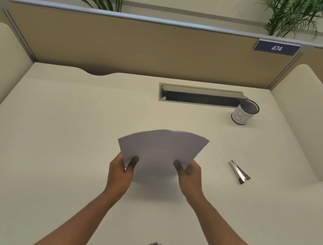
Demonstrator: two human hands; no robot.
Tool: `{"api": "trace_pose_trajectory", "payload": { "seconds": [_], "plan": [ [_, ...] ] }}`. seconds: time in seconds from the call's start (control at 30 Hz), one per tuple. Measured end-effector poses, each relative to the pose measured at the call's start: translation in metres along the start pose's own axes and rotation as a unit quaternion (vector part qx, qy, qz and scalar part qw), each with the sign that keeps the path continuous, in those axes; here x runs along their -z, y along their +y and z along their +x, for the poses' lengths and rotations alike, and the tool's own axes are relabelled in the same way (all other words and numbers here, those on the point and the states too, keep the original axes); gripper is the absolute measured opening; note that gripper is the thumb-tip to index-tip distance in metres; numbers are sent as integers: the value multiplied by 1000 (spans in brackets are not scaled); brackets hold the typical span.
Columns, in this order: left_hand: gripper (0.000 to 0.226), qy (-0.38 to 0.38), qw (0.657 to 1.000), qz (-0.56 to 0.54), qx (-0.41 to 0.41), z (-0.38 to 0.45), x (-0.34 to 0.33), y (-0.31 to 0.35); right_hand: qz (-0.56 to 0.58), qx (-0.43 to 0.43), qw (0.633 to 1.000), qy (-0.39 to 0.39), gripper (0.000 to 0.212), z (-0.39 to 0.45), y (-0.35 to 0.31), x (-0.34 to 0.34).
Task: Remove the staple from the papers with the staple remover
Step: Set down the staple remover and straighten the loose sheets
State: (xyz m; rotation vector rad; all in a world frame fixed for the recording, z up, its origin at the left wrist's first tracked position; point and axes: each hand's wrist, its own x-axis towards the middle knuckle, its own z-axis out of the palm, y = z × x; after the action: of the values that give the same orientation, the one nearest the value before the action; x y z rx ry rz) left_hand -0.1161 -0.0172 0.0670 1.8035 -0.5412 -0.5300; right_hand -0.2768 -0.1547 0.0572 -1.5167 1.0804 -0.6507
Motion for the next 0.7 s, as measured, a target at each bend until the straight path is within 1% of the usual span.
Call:
{"api": "trace_pose_trajectory", "payload": {
  "seconds": [0.13, 0.2, 0.3, 0.37, 0.43, 0.53, 0.6, 0.7],
  "plan": [
    [8, 1, 1000, 14, 14, 0, -3, -3, -41, -16, 999, 11, 10, 1, 9, 1],
    [12, -3, 1000, 13, 20, -1, -5, -1, -51, -19, 998, 9, 11, 2, 10, 1],
    [21, -6, 999, -4, 32, -1, -7, -2, -23, -26, 999, 8, 14, 4, 6, 2],
    [23, -4, 999, -11, 30, 2, -5, -4, -6, -15, 1000, -2, 13, 7, 2, 4],
    [20, -4, 999, -18, 33, 6, -2, -7, 12, -12, 1000, -21, 15, 10, -3, 7],
    [15, -19, 997, -52, 58, 8, 2, -7, 55, -32, 997, -45, 19, 13, -11, 9],
    [14, -25, 995, -65, 73, 9, 1, -5, 64, -41, 995, -57, 19, 15, -12, 13],
    [12, -22, 996, -51, 71, 12, -1, -3, 56, -38, 995, -68, 21, 20, -8, 19]
  ]
}}
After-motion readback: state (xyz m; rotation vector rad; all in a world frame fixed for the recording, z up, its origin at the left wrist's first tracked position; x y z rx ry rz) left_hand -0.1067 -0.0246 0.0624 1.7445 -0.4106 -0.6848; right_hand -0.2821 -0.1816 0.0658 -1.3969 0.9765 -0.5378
